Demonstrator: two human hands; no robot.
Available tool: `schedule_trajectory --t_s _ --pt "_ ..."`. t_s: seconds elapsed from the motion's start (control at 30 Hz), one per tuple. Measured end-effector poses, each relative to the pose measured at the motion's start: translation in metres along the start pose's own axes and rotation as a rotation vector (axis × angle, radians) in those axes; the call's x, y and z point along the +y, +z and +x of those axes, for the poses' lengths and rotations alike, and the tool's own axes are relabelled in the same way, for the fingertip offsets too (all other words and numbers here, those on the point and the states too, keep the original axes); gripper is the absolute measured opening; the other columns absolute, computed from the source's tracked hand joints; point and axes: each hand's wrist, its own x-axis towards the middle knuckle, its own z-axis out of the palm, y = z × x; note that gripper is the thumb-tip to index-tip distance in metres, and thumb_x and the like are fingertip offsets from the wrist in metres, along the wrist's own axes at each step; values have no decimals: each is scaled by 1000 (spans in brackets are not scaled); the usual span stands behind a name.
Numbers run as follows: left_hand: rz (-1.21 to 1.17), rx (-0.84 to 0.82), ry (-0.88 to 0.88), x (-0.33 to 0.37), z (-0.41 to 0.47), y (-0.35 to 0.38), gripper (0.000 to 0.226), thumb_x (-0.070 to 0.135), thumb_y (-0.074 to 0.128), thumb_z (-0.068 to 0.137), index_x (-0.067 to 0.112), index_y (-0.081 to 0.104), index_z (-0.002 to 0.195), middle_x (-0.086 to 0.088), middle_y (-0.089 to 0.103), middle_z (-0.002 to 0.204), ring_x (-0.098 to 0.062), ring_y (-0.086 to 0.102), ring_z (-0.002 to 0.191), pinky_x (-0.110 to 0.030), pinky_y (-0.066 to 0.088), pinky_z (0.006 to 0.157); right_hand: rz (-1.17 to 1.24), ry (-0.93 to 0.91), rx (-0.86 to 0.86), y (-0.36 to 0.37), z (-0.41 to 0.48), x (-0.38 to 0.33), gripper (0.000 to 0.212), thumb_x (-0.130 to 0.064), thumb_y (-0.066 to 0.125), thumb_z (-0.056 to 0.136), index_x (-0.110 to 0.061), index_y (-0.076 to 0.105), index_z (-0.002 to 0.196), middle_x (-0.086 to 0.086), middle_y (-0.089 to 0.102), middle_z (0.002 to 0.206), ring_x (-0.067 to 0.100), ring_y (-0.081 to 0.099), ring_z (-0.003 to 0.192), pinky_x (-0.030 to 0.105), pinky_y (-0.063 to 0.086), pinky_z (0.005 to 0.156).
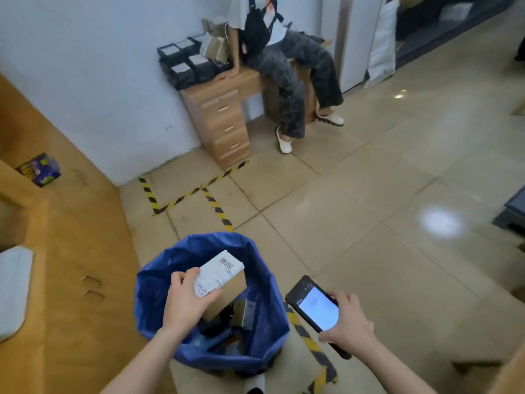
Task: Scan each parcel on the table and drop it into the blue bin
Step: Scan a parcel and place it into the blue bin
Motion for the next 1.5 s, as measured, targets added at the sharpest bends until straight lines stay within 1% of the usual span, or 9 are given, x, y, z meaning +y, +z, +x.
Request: schedule_trajectory --t_s 0.1,0.23,0.43,0.6,0.77,0.93,1.27,1.43,1.5 --pt "6 -20 -121 -51 33 -4 73 60 73 70 31 45 131 8 33 113 -15 50 98 -28 43 76 15 54 -26 41 10 -27 92 -35 69 45 -37 37 131 -13 33 109 8 45 92 28 39 74" --pt "66 -81 -190 -108 72 0 73 57 72 72 27 45 132 5 32 111 -19 48 103 -32 46 84 -1 114 -69 92 30 -62 88 -34 67 46 -40 37 129 -13 34 112 6 44 90 29 43 77" --pt "147 -167 -318 -171 111 19 71 51 72 72 25 43 131 1 30 112 -25 48 106 -37 46 88 21 198 -152 163 68 -108 90 -28 68 45 -37 41 130 -9 37 120 22 60 94 38 55 76" --pt "156 -208 -398 -219 131 59 67 45 74 71 21 44 126 -1 29 109 -30 48 102 -38 47 85 -2 210 -198 219 113 -119 94 -28 75 47 -32 40 134 -6 35 123 18 48 112 45 48 92" --pt "112 -229 -483 -261 159 118 68 42 76 71 21 39 124 -6 30 117 -30 43 106 -42 49 90 -3 281 -230 268 163 -109 96 -27 79 47 -37 38 133 -13 30 117 15 56 98 48 50 89" --pt "90 -243 -549 -293 191 178 73 43 75 73 21 35 130 -11 29 123 -35 46 105 -42 49 86 -20 325 -228 311 210 -92 94 -22 82 53 -34 38 136 -9 32 120 15 51 94 48 43 97" --pt "58 -163 -551 -336 224 267 86 41 77 73 26 24 139 -12 23 125 -35 40 110 -35 39 74 11 329 -278 369 272 -66 97 -17 83 55 -29 36 140 -2 32 126 22 52 100 54 48 92" --pt "97 -288 -612 -335 214 274 99 42 80 70 31 15 144 -13 20 133 -37 36 119 -45 46 86 7 329 -280 366 278 -68 97 -18 84 55 -29 37 139 -3 33 126 22 51 102 52 47 94" --pt "126 -320 -631 -331 211 268 102 43 79 70 32 12 146 -14 20 136 -38 35 120 -47 46 85 2 317 -269 358 276 -72 96 -19 84 55 -30 37 139 -4 33 125 21 50 103 51 46 94"
